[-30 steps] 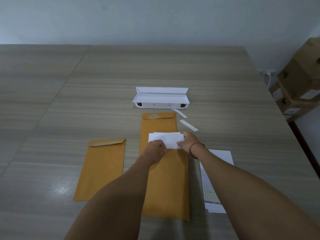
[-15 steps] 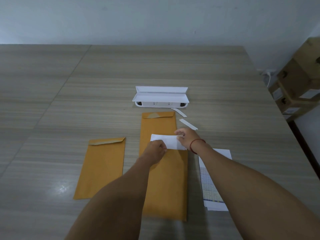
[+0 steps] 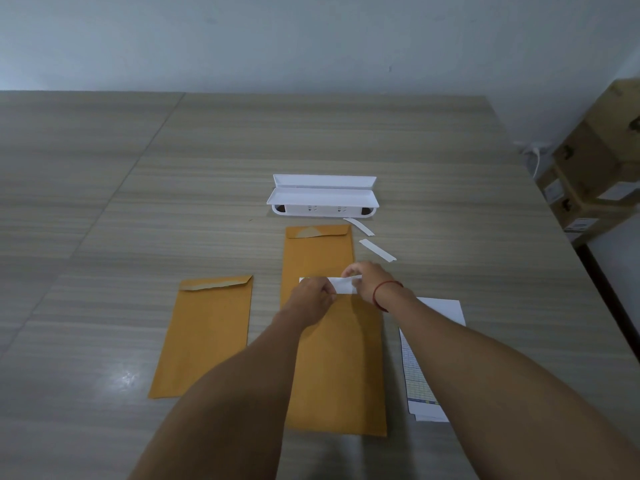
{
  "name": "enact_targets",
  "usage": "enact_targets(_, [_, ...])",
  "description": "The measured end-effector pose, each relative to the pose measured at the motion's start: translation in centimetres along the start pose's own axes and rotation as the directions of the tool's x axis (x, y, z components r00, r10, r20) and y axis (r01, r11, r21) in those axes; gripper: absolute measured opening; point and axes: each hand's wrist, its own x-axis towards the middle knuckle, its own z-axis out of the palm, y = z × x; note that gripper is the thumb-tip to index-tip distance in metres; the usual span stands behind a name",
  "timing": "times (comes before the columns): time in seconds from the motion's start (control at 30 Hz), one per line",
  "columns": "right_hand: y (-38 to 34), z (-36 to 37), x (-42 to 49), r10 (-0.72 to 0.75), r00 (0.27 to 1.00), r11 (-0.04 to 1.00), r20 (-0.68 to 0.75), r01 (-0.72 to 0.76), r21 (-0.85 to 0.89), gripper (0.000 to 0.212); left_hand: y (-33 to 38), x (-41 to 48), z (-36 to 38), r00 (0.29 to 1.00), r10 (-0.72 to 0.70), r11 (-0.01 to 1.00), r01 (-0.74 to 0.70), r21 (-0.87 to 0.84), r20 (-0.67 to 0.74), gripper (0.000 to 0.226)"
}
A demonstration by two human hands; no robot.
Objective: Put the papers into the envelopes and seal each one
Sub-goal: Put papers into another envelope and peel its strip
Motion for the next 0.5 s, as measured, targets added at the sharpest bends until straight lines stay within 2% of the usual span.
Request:
enact_targets(0.3, [-0.2,0.1,-1.0,0.012,0.979,0.995,0.205,0.009,-0.101,0.035,-0.8,-0.5,0.4,0.999,0.010,1.000,-0.011,-0.020,-0.048,0.008])
enact_targets(0.37, [0.0,0.4,-1.2,-0.004,0.978,0.998,0.207,0.018,-0.064,0.029,-0.7,-0.6,0.3,0.996,0.019,1.000,-0.019,0.007,-0.083,0.010])
enact_targets(0.5, [0.2,0.5,-1.1,-0.036,0.987,0.996,0.154,0.047,-0.071,0.024,-0.4,-1.1,-0.2,0.988,0.056,0.983,-0.029,0.181,-0.145,0.011])
